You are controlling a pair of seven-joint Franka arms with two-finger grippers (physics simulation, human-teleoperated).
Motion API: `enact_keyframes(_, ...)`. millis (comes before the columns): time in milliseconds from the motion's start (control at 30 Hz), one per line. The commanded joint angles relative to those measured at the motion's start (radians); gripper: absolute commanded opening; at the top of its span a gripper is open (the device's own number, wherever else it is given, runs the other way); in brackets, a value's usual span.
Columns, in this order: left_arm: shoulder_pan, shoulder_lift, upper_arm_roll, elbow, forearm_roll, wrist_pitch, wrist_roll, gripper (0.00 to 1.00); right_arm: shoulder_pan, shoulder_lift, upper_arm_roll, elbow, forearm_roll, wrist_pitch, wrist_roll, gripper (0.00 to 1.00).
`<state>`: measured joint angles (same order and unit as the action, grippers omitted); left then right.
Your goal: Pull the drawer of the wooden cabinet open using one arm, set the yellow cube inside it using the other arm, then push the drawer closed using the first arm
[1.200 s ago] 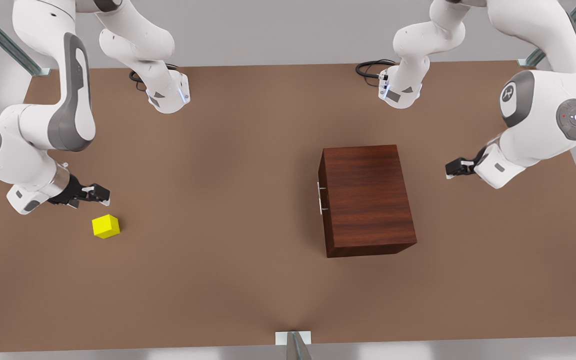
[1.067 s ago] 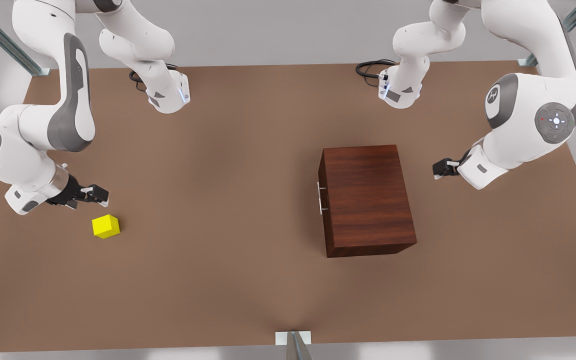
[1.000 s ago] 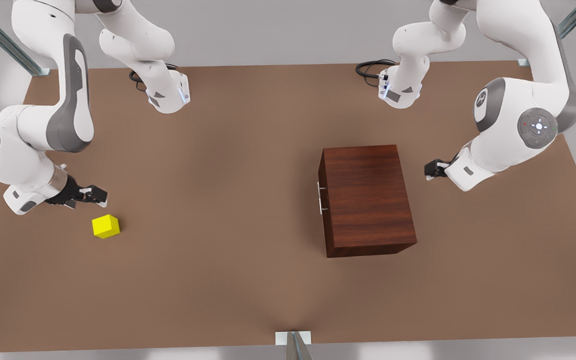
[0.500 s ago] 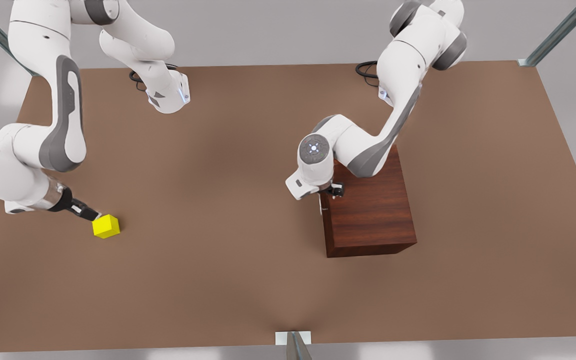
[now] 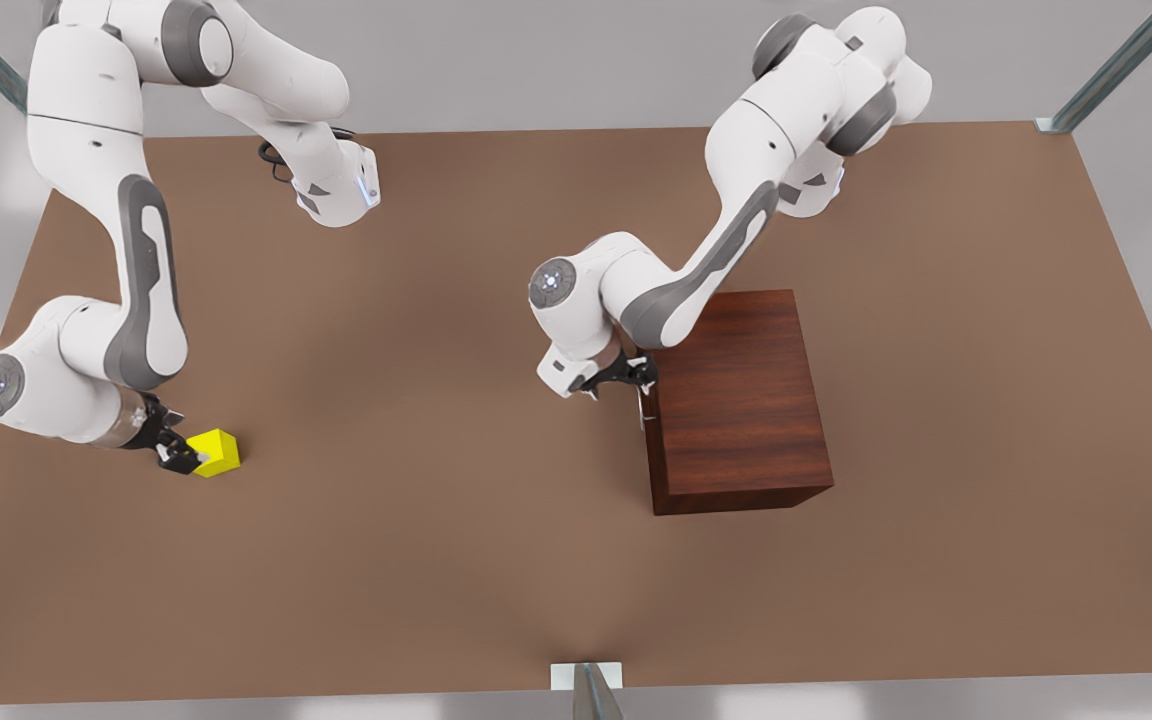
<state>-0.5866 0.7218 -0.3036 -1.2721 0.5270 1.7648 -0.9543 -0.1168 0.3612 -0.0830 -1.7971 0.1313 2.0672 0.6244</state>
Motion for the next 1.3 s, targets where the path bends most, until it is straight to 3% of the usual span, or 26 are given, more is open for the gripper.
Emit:
enact_keyframes(0,-0.004,0.007,0.0,0.0,0.034,-0.004,-0.356,1.0,-0.007,0.008,0.0,-0.007,0.004,0.065,0.19,1.0)
enact_keyframes(467,-0.029,0.054,-0.002,-0.001,0.054,0.015,-0.38,1.0,-0.072,0.119,0.002,-0.061,-0.009,0.263,0.184,1.0)
enact_keyframes(1267,-0.059,0.067,-0.006,0.019,0.056,0.128,-0.307,1.0,-0.087,0.22,0.008,-0.067,-0.07,0.28,0.186,1.0)
